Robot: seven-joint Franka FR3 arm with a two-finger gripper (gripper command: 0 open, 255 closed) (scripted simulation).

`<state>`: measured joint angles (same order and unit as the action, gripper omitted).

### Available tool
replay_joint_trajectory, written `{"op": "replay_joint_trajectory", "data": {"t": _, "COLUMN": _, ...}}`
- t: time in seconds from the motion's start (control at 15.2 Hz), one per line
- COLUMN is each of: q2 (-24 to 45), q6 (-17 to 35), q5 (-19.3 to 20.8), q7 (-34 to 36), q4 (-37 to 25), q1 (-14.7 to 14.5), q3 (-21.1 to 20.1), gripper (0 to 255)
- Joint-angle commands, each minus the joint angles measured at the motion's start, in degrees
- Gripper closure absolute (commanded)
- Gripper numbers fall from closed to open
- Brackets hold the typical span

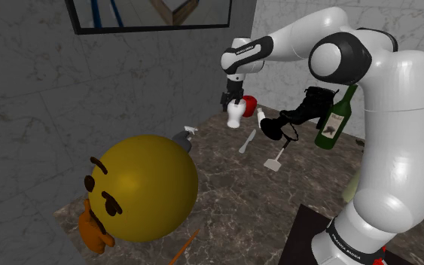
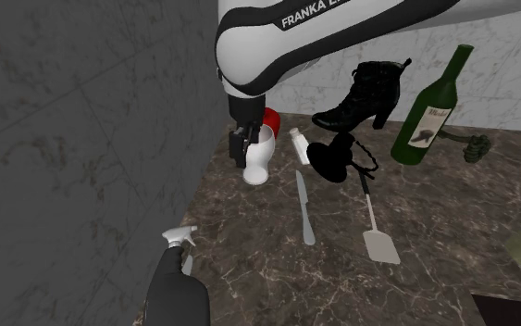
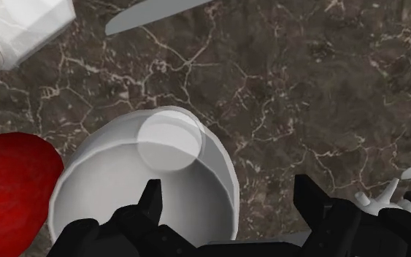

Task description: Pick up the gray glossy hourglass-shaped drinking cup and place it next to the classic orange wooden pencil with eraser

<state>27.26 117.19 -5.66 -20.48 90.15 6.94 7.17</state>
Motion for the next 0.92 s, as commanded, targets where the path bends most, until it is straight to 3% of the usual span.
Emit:
{"op": "replay_joint_trajectory", "data": {"t": 0.0, "q2": 0.0, "q6": 0.0, "q5": 0.0, "q7": 0.0, "q4": 0.0, "q1": 0.0, "q3": 0.0, "gripper": 255}}
{"op": "replay_joint_trajectory", "data": {"t": 0.59, "q2": 0.0, "q6": 0.0, "q5": 0.0, "q7": 0.0, "q4": 0.0, "q1": 0.0, "q3": 0.0, "gripper": 255}}
{"op": "replay_joint_trajectory", "data": {"t": 0.86, "q2": -1.0, "q6": -2.6, "q5": 0.2, "q7": 0.2, "q4": -1.6, "q1": 0.0, "q3": 0.1, "gripper": 255}}
